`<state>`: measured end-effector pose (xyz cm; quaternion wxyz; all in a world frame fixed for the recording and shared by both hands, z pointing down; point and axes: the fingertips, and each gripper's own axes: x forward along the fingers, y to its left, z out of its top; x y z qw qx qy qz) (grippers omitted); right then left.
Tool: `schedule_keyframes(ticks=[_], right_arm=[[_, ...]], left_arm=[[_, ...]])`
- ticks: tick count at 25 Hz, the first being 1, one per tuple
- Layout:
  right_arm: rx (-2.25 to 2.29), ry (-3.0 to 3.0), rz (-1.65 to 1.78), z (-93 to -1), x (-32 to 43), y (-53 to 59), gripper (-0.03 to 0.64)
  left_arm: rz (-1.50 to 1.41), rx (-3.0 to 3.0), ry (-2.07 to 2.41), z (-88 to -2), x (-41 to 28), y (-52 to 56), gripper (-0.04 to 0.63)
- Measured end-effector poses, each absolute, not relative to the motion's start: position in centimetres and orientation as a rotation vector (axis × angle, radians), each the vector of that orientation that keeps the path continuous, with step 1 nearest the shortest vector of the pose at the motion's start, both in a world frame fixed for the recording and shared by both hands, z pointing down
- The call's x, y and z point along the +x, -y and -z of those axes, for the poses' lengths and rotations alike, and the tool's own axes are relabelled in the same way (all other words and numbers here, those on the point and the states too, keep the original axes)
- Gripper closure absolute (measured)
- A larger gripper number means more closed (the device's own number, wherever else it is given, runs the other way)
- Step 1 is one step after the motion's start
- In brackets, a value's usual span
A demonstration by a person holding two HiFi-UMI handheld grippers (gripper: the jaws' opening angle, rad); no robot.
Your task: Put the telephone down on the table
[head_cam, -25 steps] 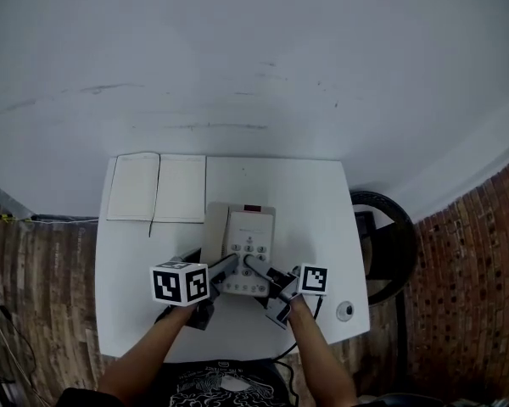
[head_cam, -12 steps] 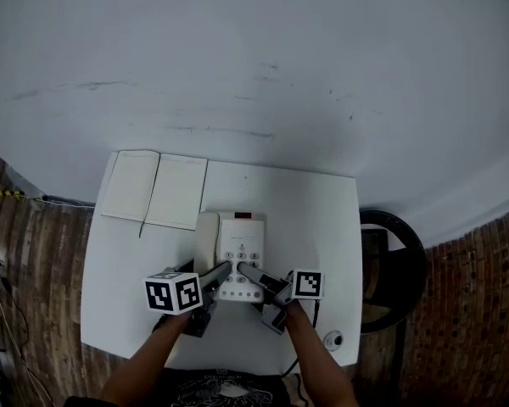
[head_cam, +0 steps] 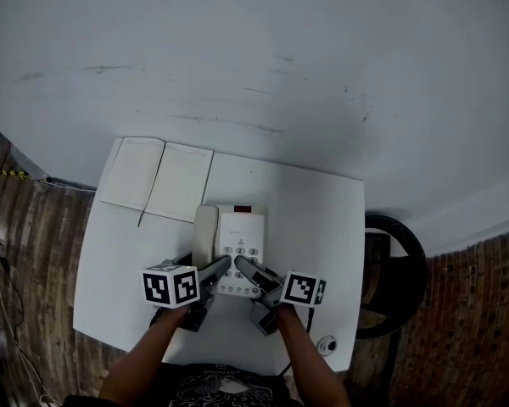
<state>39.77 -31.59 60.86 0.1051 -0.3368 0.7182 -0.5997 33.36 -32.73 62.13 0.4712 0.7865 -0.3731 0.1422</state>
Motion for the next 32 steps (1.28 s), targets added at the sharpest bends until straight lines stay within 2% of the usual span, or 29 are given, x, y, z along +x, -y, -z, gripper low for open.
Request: schedule_keyframes(ticks=[15,22,32], right_arm=[[-1.361,-2.337,1.605,-61.3,40.5,32.2,0.371],[-1.48,-2.358,1.621,-62.1,41.4,32.0,0.333],[-1.542,-2.338,1.688,-62.6,42.1,31.5,0.321]], left_arm=[[-0.35,1.945,0.928,-62.1,33.6,33.3,0.227],[-0.402,1.967,0.983,-62.2,33.9,33.2,0.227],[-0.432,1.965,1.026,-62.3,34.1,32.8,0.227]])
